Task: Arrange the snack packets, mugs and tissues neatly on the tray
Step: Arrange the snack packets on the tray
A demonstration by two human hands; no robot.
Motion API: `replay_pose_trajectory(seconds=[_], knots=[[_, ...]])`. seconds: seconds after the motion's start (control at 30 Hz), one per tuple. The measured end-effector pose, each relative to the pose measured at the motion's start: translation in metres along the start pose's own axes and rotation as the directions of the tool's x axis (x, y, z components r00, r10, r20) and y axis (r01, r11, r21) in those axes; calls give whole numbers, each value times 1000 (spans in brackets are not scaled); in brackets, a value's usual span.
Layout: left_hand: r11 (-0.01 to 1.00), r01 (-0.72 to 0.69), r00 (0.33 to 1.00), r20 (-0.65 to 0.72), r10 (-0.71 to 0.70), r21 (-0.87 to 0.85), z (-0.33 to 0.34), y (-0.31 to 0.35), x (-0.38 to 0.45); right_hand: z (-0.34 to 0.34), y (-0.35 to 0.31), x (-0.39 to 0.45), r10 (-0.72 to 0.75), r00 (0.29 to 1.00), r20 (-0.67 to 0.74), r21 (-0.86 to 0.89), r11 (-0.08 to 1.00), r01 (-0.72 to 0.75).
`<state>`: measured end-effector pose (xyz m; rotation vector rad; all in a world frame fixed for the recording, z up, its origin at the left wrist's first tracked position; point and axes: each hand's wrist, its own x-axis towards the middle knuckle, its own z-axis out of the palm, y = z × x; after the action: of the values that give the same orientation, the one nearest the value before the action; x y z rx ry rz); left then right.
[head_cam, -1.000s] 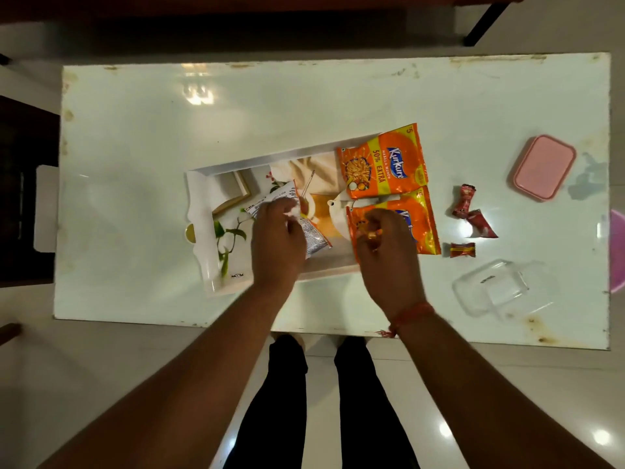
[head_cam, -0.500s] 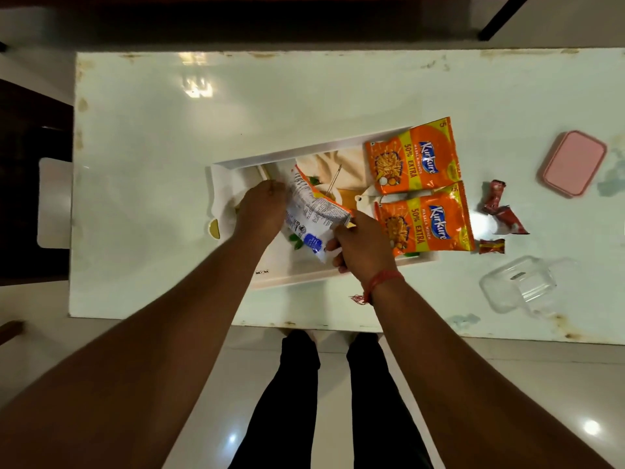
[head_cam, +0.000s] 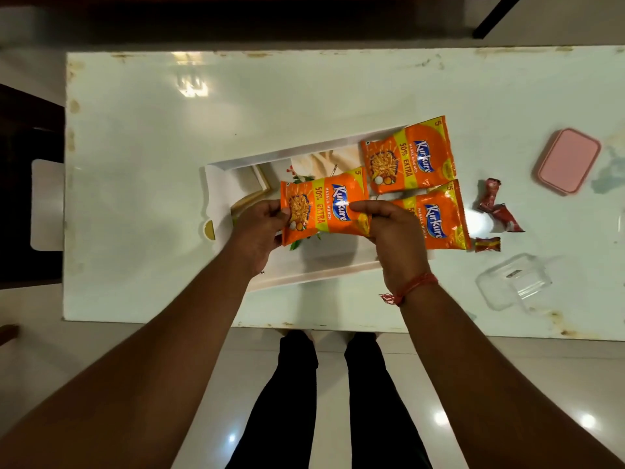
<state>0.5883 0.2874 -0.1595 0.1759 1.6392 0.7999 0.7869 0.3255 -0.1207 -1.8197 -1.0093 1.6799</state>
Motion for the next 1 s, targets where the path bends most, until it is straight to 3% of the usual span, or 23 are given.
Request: replay_pose_trajectory(seconds=[0.07,0.27,0.47,0.6,0.77,1.0], knots=[[1000,-15,999,-42,15,3,5,-3,2,-5,-4,-1,1,999,-55,11,1000,-1],[997,-21,983,-178,33,70,31,-2,8,-21,-2,9,-156,983,-97,-300,946,121],[989,-17,978,-202,46,144,75,3,6,-41,-8,17,-441,897,-26,-653,687,319],[985,-29,968,-242,70,167,95,10,10,-54,-9,22,-415,910,4,-817,524,242],[893,-125,968,-146,206,433,109,10,6,-62,-6,23,-365,931,-23,-805,559,199],[810,-214,940,-112,323,545,106,0,0,-60,-8,17,-425,905,-11,-806,540,244]])
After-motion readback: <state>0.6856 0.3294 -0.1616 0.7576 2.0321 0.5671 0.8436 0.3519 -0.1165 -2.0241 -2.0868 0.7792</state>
